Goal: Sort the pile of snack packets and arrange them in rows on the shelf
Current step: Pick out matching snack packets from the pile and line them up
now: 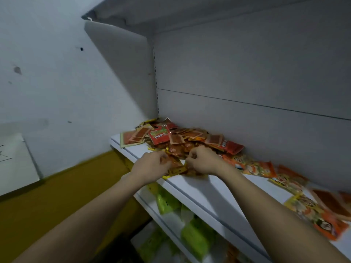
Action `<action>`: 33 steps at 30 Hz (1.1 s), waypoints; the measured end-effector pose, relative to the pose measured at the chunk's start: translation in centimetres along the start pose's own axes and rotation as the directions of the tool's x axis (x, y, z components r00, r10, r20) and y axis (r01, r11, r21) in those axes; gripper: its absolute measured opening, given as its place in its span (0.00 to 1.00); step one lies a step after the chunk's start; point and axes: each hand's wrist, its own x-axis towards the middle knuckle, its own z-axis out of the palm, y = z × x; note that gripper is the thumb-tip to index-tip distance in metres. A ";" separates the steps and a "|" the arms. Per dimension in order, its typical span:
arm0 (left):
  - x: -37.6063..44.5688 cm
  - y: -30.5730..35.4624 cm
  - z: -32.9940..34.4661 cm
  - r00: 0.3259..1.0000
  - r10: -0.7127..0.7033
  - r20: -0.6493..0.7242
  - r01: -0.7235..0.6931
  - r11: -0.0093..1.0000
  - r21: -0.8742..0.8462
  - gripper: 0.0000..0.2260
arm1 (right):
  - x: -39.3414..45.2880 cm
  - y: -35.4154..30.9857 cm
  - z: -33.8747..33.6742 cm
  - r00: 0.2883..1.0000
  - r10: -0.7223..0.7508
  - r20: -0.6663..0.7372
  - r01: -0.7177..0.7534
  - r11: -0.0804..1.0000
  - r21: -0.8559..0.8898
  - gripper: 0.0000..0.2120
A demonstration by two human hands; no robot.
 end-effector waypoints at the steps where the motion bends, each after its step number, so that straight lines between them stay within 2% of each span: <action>1: 1.2 -0.5 -0.3 0.999 -0.021 -0.028 0.021 1.000 -0.016 0.16 | 1.5 -0.1 -0.1 1.000 -0.010 -0.005 0.010 1.000 0.010 0.12; 4: 4.1 -1.9 -0.5 0.993 -0.081 -0.086 0.075 0.995 -0.070 0.14 | 5.8 -0.4 0.4 0.999 -0.035 -0.031 0.036 0.998 0.046 0.13; 7: 6.4 -4.0 0.0 0.990 -0.128 -0.065 0.124 0.990 -0.062 0.15 | 9.6 -0.8 2.0 0.999 -0.049 0.010 0.048 0.997 0.062 0.13; 10: 9.5 -6.7 -0.2 0.980 -0.171 -0.103 0.164 0.983 -0.078 0.13 | 13.1 -1.6 3.4 0.997 -0.058 0.048 0.055 0.996 0.065 0.13; 15: 16.3 -11.2 -1.8 0.967 -0.172 -0.187 0.149 0.980 -0.131 0.11 | 20.1 -3.4 4.0 0.999 -0.048 0.002 0.048 0.993 0.112 0.12; 23: 29.2 -19.3 -2.0 0.966 -0.174 -0.192 0.123 0.960 -0.250 0.12 | 35.0 -4.8 6.1 0.985 0.141 -0.096 -0.112 0.960 0.258 0.07; 28: 39.0 -23.4 -1.2 0.980 -0.107 -0.167 0.043 0.937 -0.346 0.11 | 42.7 -4.8 7.8 0.965 0.251 -0.074 -0.216 0.924 0.315 0.09; 33: 45.5 -24.1 -0.2 0.993 -0.016 -0.114 -0.015 0.964 -0.266 0.17 | 47.4 -4.8 9.2 0.931 0.355 -0.085 -0.306 0.886 0.348 0.11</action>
